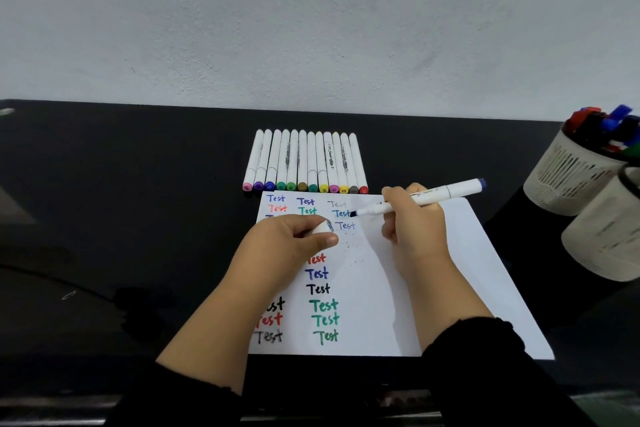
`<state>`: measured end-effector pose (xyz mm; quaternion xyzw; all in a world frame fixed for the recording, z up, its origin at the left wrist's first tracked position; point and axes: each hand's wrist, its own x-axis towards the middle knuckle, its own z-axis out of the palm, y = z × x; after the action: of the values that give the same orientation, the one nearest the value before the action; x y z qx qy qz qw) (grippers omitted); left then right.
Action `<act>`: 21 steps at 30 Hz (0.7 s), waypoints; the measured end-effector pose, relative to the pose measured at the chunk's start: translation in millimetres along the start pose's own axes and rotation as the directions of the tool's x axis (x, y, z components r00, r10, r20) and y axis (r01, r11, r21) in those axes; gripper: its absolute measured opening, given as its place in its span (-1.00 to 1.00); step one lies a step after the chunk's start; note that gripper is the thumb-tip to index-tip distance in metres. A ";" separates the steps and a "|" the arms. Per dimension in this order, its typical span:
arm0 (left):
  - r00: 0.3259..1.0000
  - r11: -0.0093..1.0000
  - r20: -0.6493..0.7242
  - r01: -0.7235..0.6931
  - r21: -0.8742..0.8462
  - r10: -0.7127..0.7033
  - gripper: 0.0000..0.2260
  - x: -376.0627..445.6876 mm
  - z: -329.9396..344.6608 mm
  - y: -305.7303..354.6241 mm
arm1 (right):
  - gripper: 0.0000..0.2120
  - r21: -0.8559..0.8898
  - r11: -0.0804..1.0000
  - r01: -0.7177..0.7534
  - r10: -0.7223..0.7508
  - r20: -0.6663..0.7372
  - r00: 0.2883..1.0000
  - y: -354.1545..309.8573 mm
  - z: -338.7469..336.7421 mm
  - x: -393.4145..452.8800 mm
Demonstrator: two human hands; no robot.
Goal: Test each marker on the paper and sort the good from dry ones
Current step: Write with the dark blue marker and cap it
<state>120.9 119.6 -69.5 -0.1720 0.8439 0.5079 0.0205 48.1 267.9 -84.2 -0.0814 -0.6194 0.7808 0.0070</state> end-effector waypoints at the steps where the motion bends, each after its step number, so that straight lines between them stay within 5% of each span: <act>1: 1.000 1.000 0.011 0.001 -0.012 -0.001 -0.60 -0.6 1.1 0.8 | -0.62 0.043 0.999 -0.003 0.001 0.042 0.999 -2.3 1.1 -2.0; 8: 0.998 0.997 0.055 0.000 -0.076 0.004 -0.82 -3.3 0.3 5.1 | -0.65 0.008 1.000 0.020 -0.021 0.215 0.976 -8.4 7.3 -15.5; 21: 0.999 0.996 0.028 -0.035 -0.084 0.037 -0.74 -6.2 -1.0 8.8 | -0.82 -0.064 0.996 -0.065 0.090 0.558 0.825 -14.9 -4.5 -14.0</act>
<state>124.1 124.1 -60.2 -0.1499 0.8245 0.5455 0.0168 61.2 274.2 -69.0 0.1258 -0.6067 0.7567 -0.2084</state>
